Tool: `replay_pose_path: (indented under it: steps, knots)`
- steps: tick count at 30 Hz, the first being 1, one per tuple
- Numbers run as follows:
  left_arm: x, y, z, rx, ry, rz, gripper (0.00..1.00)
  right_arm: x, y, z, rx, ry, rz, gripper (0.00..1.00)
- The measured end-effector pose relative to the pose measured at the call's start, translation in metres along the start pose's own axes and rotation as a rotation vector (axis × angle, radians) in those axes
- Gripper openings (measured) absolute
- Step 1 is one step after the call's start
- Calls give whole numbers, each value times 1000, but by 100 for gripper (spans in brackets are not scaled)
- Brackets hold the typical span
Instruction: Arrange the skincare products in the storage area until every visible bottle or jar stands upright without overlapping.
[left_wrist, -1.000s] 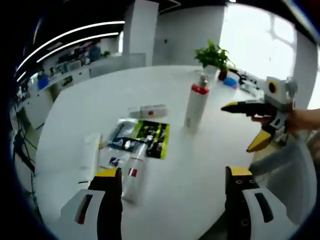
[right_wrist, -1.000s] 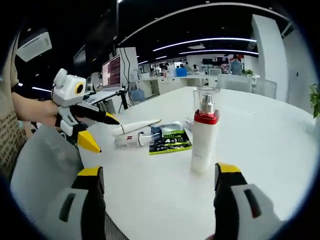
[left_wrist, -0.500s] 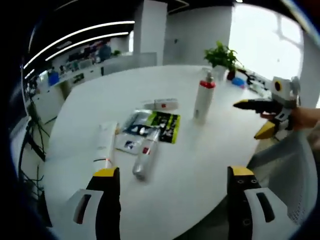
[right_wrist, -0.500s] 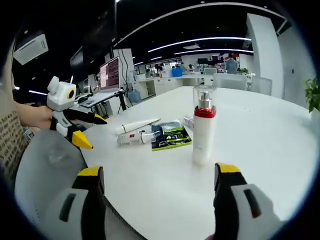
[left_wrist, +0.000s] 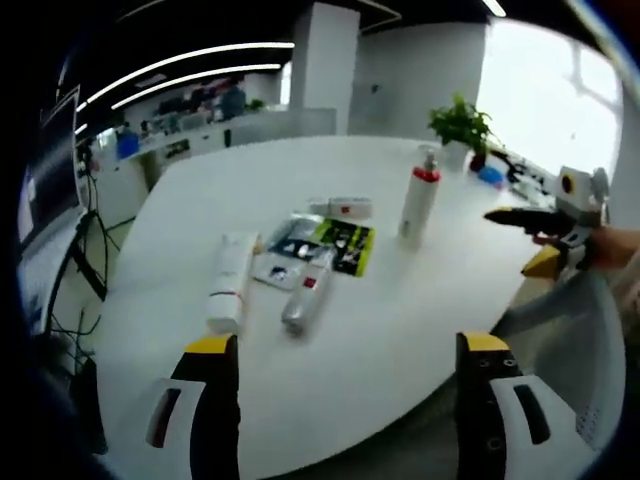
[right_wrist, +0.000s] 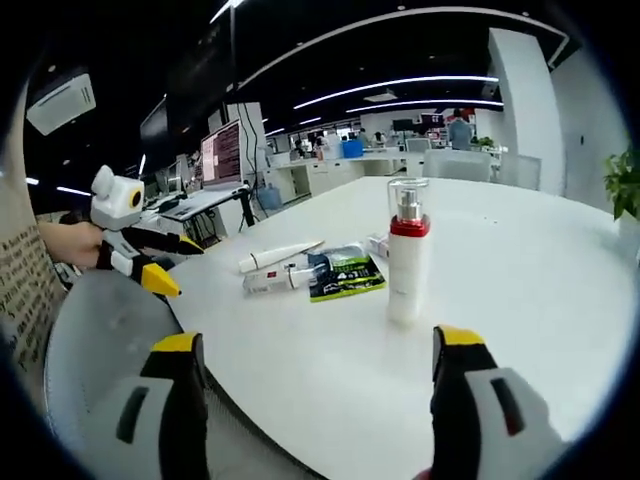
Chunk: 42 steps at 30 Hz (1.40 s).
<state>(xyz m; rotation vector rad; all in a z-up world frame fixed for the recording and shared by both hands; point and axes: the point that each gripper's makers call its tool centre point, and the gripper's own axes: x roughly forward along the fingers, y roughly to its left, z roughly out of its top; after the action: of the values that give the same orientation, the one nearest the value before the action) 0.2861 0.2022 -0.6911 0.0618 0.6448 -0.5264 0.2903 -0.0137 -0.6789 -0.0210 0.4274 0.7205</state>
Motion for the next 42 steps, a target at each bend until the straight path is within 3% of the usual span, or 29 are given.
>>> replay_pose_path:
  steps: [17, 42]
  knots:
    - [-14, 11, -2, -30, -13, 53, 86, -8, -4, 0, -10, 4, -4, 95]
    - [-5, 17, -2, -20, 29, 54, 84, -3, -3, -7, 28, -5, 3, 92]
